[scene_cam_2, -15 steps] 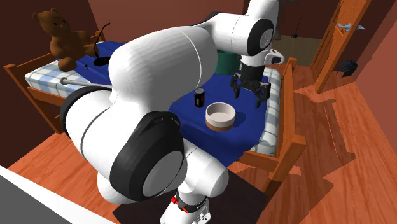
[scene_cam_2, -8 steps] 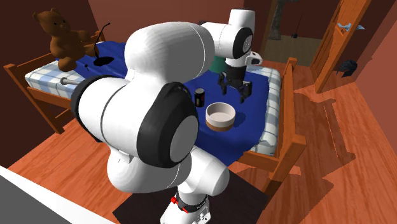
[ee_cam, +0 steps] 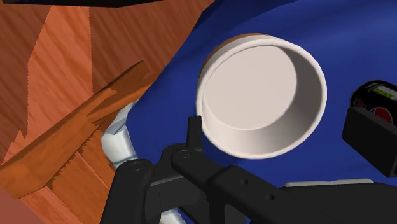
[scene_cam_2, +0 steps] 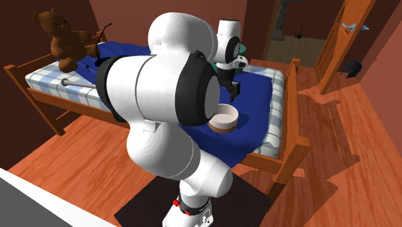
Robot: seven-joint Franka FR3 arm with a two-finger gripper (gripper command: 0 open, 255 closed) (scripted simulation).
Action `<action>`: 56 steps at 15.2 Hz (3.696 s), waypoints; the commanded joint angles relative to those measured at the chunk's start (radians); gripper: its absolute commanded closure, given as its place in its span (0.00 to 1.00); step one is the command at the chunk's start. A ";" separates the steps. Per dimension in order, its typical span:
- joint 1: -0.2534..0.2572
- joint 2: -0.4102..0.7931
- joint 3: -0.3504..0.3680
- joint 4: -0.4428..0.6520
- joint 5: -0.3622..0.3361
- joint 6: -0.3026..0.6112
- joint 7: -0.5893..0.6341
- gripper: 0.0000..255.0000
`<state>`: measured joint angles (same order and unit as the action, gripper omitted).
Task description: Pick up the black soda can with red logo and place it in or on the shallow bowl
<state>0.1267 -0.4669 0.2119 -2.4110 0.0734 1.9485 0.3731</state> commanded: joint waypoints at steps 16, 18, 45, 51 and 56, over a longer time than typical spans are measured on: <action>0.086 0.573 0.215 0.341 -0.136 0.235 0.385 0.00; 0.108 0.649 0.221 0.404 -0.174 0.242 0.431 0.00; 0.126 0.724 0.210 0.396 -0.217 0.319 0.465 1.00; 0.119 0.680 0.219 0.426 -0.190 0.249 0.447 1.00; 0.115 0.649 0.224 0.458 -0.170 0.189 0.434 1.00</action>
<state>0.2425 0.1903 0.4344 -1.9575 -0.1018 2.1493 0.8098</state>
